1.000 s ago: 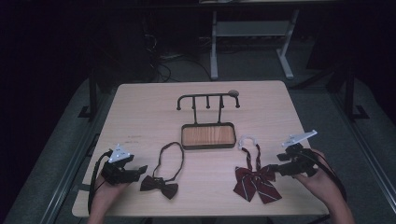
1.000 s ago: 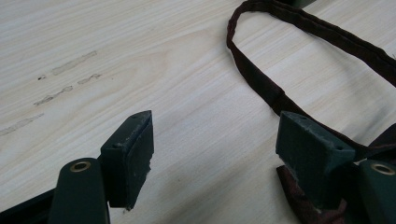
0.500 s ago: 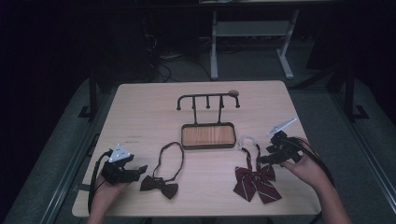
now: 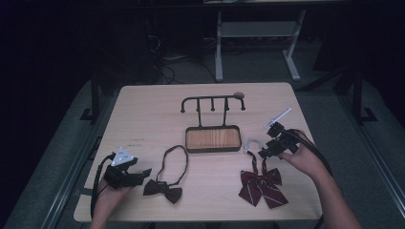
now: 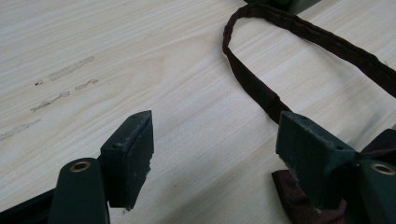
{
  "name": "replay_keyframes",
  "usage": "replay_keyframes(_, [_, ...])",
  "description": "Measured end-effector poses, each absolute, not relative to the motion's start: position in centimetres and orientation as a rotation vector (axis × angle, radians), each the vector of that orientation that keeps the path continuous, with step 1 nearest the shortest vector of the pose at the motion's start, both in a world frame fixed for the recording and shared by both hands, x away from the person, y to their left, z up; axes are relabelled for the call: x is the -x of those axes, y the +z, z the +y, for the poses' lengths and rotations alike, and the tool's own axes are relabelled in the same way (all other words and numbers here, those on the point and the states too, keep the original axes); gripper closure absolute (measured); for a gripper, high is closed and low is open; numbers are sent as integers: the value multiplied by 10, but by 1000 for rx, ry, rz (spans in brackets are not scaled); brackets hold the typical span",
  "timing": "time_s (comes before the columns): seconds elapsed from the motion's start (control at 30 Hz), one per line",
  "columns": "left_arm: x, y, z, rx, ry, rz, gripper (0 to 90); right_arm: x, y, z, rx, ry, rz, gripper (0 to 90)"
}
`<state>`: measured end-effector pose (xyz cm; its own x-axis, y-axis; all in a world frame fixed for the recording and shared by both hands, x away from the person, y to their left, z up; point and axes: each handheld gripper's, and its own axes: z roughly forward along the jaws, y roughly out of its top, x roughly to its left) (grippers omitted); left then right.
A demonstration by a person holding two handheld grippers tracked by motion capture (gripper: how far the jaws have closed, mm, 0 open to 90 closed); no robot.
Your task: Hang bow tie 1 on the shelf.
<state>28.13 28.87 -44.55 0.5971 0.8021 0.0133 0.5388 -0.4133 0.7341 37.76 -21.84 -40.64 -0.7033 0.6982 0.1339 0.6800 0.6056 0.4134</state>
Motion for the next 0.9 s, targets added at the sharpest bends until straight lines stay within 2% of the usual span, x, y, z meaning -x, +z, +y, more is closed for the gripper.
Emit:
replay_keyframes(0.7, [-281, -444, 288, -2103, 480, 1048, 282, -414, -427, -209, -1338, 497, 2755, 481])
replay_keyframes(0.9, [-280, -443, 288, -2091, 477, 1044, 282, -418, -430, -208, -1367, 475, 2734, 545])
